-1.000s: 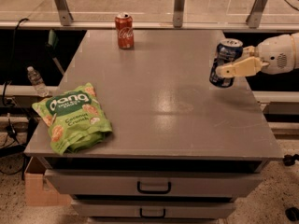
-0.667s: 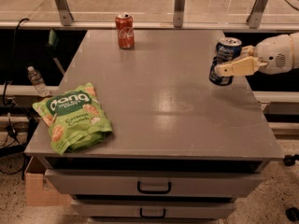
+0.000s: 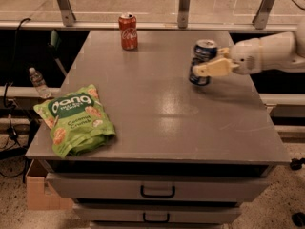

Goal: Move pepsi can near coke can

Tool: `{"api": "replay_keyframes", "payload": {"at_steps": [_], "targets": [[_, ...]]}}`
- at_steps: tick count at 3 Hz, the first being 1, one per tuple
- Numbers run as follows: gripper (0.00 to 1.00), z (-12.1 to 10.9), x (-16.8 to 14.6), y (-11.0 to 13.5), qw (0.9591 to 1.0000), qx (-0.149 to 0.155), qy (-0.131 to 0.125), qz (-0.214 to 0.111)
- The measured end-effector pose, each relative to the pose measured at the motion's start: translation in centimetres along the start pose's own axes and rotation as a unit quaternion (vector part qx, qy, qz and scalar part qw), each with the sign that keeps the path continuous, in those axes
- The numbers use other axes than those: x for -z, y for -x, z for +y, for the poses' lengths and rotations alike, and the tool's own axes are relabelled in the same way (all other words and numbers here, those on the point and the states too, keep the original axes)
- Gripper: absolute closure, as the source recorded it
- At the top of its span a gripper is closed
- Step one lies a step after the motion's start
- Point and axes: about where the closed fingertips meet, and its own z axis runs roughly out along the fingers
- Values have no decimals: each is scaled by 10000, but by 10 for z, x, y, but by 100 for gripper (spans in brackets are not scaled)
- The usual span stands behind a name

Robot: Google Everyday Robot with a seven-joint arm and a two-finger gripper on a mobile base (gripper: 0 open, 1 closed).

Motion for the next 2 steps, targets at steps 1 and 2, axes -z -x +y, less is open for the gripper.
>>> {"api": "replay_keyframes", "payload": {"at_steps": [1,2], "targets": [[100,-24,-62,29,9992,362,68,-144],[100,-56,-117,56,9973,695,53,-216]]}}
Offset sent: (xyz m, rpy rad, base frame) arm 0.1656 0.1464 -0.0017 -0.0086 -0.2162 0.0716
